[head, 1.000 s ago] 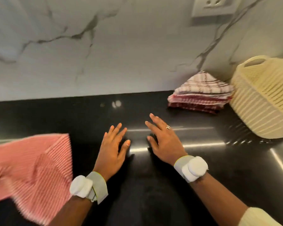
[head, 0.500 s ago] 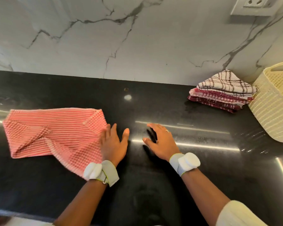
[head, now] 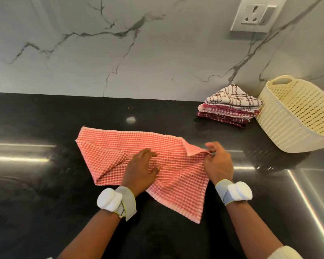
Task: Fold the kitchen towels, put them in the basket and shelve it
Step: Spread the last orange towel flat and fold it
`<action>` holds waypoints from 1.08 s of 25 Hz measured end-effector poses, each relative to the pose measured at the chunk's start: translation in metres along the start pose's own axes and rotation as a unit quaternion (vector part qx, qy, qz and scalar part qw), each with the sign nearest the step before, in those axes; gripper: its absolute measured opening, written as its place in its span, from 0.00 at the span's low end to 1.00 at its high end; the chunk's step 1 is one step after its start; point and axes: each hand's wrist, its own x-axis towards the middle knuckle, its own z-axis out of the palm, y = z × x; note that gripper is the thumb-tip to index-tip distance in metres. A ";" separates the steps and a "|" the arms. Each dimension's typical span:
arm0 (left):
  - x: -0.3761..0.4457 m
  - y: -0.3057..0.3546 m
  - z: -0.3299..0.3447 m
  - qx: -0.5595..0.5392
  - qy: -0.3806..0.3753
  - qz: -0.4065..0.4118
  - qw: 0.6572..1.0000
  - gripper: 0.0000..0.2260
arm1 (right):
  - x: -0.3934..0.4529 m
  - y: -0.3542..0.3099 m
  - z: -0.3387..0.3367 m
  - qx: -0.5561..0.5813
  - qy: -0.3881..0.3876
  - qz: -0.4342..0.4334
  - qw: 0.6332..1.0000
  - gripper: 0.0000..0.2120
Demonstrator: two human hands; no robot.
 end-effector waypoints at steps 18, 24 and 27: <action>-0.017 -0.041 -0.038 -0.341 0.195 -0.147 0.908 0.12 | -0.011 -0.009 0.052 -0.209 -0.262 -0.143 0.931 0.38; -0.076 -0.063 -0.038 -0.188 0.393 -0.178 0.882 0.17 | 0.014 0.003 0.032 -0.254 -0.260 -0.118 0.924 0.48; -0.058 -0.041 -0.046 -0.106 0.369 -0.039 0.923 0.15 | 0.018 -0.002 0.032 -0.274 -0.302 -0.129 0.904 0.56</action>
